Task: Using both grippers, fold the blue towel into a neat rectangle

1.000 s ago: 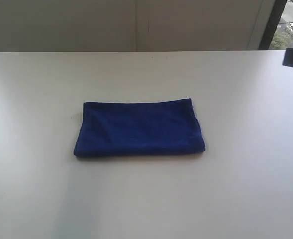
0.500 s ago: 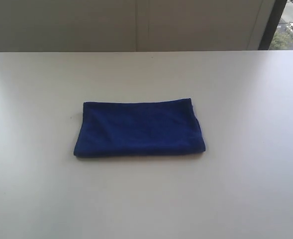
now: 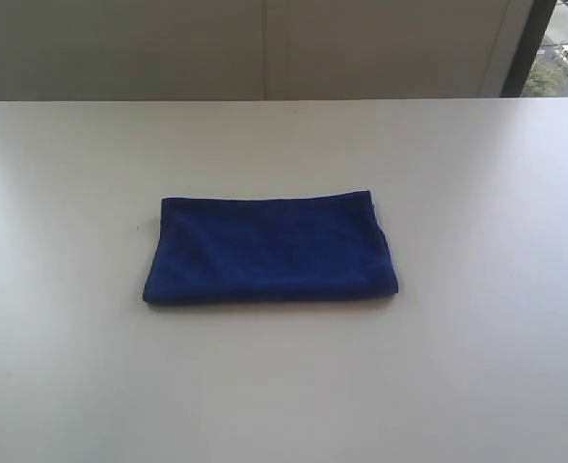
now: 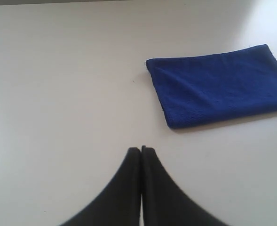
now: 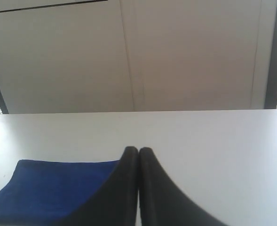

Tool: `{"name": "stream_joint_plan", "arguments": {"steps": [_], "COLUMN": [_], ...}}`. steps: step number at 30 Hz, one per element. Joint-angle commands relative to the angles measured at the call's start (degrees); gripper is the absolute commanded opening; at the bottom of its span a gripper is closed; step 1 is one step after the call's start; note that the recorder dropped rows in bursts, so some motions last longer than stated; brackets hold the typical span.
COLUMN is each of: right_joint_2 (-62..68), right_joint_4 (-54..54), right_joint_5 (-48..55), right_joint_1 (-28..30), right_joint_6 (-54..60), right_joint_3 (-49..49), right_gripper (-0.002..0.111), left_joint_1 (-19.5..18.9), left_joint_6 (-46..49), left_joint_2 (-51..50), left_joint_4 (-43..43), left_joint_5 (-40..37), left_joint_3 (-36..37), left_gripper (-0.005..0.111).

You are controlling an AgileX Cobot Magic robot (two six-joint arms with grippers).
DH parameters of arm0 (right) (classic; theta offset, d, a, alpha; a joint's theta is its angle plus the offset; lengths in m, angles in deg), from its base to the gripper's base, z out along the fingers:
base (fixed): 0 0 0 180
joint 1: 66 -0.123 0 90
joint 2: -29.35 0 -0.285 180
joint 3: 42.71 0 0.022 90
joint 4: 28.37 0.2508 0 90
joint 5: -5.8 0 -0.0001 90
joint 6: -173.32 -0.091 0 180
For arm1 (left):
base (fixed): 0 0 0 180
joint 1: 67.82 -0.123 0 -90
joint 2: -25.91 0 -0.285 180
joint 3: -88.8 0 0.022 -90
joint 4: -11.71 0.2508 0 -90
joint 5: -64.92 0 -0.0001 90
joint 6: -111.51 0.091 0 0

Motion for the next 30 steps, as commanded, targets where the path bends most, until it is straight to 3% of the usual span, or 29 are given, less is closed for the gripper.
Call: {"name": "stream_joint_plan", "arguments": {"steps": [1,10,20,30], "right_joint_2": [-0.3,-0.3,-0.3,-3.8], "right_joint_4": [-0.2,-0.2,-0.9,-11.4], "right_joint_5": [-0.1,-0.2,-0.2,-3.2], "right_joint_1": [0.6,1.8,10.2,11.3], "right_joint_6": [0.7,0.7,0.7,0.6], "right_joint_3": [-0.4,-0.9,-1.6,-14.2], "right_gripper": [0.0,0.0,0.0,0.0], "left_joint_1": [-0.2,-0.2,-0.2,-0.2], "left_joint_6": [0.2,0.2,0.2,0.2], "left_joint_2": [0.3,0.3,0.3,0.3], "left_joint_4": [-0.1,-0.1,-0.1,-0.1], "left_joint_5": [-0.3,-0.3,-0.3,-0.3], "left_joint_3": [0.3,0.3,0.3,0.3], "left_gripper": [0.0,0.0,0.0,0.0]}}
